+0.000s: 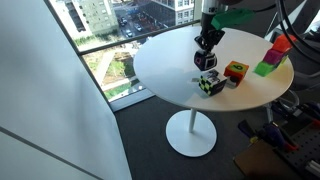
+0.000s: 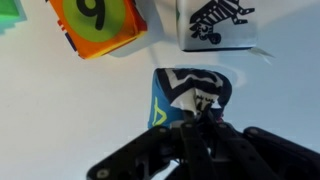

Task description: Pick up the block with d on it and put it on the block with l on it

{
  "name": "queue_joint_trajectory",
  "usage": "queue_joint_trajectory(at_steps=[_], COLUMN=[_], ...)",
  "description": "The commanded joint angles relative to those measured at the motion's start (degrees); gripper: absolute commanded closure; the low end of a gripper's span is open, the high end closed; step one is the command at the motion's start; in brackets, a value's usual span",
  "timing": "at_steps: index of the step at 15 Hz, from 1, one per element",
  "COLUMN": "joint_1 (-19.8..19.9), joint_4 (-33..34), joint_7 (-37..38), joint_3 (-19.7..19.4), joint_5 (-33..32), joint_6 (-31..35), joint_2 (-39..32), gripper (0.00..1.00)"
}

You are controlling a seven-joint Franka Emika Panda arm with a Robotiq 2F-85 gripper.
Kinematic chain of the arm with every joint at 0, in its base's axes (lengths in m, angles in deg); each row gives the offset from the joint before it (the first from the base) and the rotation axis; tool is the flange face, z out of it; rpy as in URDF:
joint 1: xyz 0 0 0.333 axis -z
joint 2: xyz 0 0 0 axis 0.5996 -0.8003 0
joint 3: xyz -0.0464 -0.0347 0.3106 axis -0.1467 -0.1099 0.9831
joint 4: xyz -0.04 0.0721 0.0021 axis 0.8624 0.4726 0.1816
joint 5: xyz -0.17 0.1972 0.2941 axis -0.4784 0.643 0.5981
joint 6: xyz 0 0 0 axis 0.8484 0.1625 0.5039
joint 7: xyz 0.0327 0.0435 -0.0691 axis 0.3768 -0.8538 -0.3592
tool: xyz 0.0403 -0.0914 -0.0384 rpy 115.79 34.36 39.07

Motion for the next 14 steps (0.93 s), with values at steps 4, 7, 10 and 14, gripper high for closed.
queue_joint_trajectory(at_steps=[4, 7, 10, 14], joint_1=[0.85, 0.91, 0.77, 0.67], joint_4=[1.3, 1.07, 0.52, -0.27], joint_7=[-1.11, -1.95, -2.7, -3.0], joint_3=[0.83, 1.39, 2.16, 3.15], joint_5=[1.17, 2.3, 4.26, 6.2], joint_6=[-3.96, -5.0, -6.35, -7.92], joint_2=[4.91, 6.81, 8.65, 10.66], gripper=[0.94, 0.94, 0.94, 0.94])
